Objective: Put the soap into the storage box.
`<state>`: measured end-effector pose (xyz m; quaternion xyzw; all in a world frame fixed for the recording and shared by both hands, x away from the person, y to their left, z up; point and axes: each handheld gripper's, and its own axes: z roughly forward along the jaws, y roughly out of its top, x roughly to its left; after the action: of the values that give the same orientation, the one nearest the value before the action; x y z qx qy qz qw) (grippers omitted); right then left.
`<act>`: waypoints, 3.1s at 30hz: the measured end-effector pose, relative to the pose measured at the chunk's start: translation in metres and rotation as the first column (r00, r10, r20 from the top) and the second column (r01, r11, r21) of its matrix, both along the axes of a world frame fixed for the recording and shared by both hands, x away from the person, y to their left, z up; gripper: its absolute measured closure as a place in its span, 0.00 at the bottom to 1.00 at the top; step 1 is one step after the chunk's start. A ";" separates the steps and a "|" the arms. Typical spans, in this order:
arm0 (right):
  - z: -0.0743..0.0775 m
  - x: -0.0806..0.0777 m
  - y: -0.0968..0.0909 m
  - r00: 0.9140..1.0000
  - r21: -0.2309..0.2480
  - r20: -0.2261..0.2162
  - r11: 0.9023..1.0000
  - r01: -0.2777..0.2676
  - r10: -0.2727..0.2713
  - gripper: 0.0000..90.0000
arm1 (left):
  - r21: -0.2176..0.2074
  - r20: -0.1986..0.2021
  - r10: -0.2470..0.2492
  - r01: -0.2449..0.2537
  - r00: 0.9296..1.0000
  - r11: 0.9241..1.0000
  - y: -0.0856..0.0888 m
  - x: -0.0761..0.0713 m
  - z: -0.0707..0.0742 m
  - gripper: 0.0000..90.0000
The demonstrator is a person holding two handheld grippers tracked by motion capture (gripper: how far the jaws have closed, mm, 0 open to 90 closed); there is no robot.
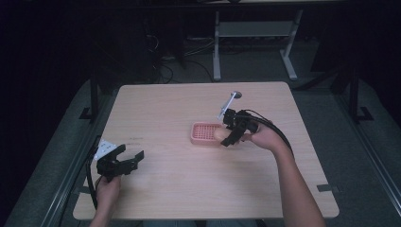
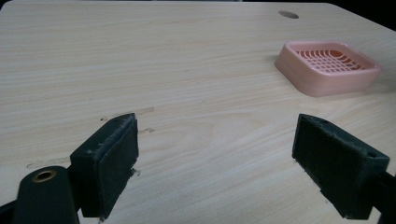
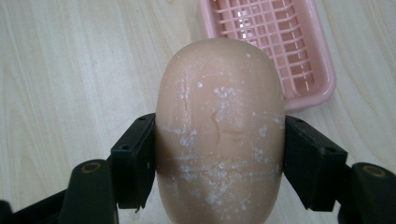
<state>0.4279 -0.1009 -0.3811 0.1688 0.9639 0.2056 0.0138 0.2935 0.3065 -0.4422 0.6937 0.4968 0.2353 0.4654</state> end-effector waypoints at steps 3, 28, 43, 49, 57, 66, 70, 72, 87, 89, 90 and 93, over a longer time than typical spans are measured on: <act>0.000 0.005 0.001 1.000 -0.001 -0.005 1.000 0.006 -0.006 0.35 | 0.003 0.000 -0.001 0.001 1.000 1.000 0.000 0.000 0.000 0.16; 0.016 0.026 0.031 0.999 -0.023 0.033 0.999 -0.024 0.024 0.35 | 0.007 0.005 0.003 -0.003 1.000 1.000 0.000 0.000 0.000 0.16; 0.002 0.035 0.060 0.998 -0.061 0.021 0.997 -0.049 0.051 0.35 | 0.008 0.004 -0.003 0.002 1.000 1.000 0.002 0.000 0.001 0.16; -0.006 0.041 0.066 0.999 -0.071 0.005 0.996 -0.047 0.048 0.35 | 0.007 0.001 -0.005 0.005 1.000 1.000 0.002 -0.001 0.001 0.16; -0.016 0.049 0.068 0.999 -0.094 -0.009 0.995 -0.034 0.033 0.35 | 0.003 0.000 -0.004 0.004 1.000 1.000 0.001 0.000 0.000 0.16; -0.022 0.052 0.073 0.999 -0.109 0.009 0.993 -0.035 0.037 0.35 | -0.011 -0.001 -0.003 0.003 1.000 1.000 0.001 0.000 0.000 0.16; -0.024 0.053 0.076 0.999 -0.112 0.004 0.993 -0.033 0.034 0.35 | -0.009 -0.002 -0.003 0.003 1.000 1.000 0.002 0.000 0.000 0.16; -0.025 0.053 0.077 0.999 -0.115 0.002 0.993 -0.036 0.036 0.35 | -0.009 -0.001 -0.001 0.001 1.000 1.000 0.003 0.000 0.000 0.16; -0.031 0.055 0.078 0.999 -0.132 -0.013 0.991 -0.035 0.034 0.35 | -0.030 -0.005 0.003 -0.003 1.000 1.000 0.004 0.000 0.000 0.16; -0.031 0.055 0.078 0.999 -0.130 -0.013 0.991 -0.036 0.035 0.35 | -0.025 -0.001 0.003 -0.003 1.000 1.000 0.005 0.000 0.001 0.16; -0.031 0.055 0.078 0.999 -0.129 -0.012 0.991 -0.032 0.031 0.35 | -0.025 -0.002 0.003 -0.003 1.000 1.000 0.005 0.000 0.001 0.16; -0.031 0.056 0.078 0.999 -0.130 -0.012 0.991 -0.034 0.032 0.35 | -0.029 -0.004 0.005 -0.005 1.000 1.000 0.006 0.000 0.001 0.16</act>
<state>0.4835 -0.0225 -0.4124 0.1527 0.9779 0.1417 0.0165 0.2932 0.3123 -0.4413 0.6860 0.5027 0.2280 0.4740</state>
